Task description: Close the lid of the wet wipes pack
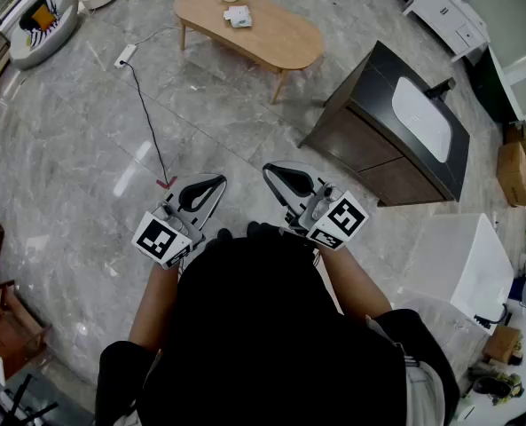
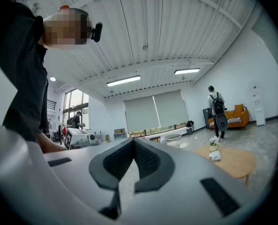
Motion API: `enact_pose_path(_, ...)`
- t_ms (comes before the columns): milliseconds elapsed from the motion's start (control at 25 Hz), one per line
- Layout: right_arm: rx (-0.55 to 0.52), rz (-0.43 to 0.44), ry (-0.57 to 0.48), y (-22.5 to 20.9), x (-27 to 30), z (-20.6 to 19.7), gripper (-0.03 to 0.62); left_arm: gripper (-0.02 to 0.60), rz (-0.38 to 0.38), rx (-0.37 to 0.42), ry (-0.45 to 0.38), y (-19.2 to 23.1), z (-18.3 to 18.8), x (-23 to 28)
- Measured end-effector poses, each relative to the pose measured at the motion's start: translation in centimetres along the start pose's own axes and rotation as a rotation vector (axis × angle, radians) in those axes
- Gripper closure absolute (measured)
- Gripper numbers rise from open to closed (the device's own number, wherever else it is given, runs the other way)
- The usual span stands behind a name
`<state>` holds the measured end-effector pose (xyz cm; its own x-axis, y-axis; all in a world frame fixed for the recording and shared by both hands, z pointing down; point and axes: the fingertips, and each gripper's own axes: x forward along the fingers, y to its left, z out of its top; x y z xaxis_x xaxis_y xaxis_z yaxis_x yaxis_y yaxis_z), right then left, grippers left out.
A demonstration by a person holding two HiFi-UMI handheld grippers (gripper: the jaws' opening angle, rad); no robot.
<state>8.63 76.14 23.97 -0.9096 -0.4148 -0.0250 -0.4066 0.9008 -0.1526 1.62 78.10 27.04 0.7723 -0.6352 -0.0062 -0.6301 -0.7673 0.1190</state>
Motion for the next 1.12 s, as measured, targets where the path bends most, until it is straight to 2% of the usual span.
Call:
enact_pose_path(600, 0.049, -0.058, -0.009, -0.4, -1.3, -1.0, 0.586, 0.565, -0.047, -0.029, 0.003, -0.3, -0.4, 0.3)
enact_pose_path(840, 0.037, -0.081, 0.007, -0.3, -1.5, -1.1, 0.586, 0.565, -0.052, -0.047, -0.003, -0.2, -0.9, -0.1)
enact_pose_path(1000, 0.054, -0.104, 0.021, -0.3, -1.7, -1.5, 0.586, 0.565, -0.068, -0.017, 0.013, -0.4, -1.3, -0.3)
enact_pose_path(1120, 0.063, -0.136, 0.035, -0.8, -1.9, -1.8, 0.586, 0.565, -0.085, -0.03, 0.01, -0.3, -1.7, -0.1)
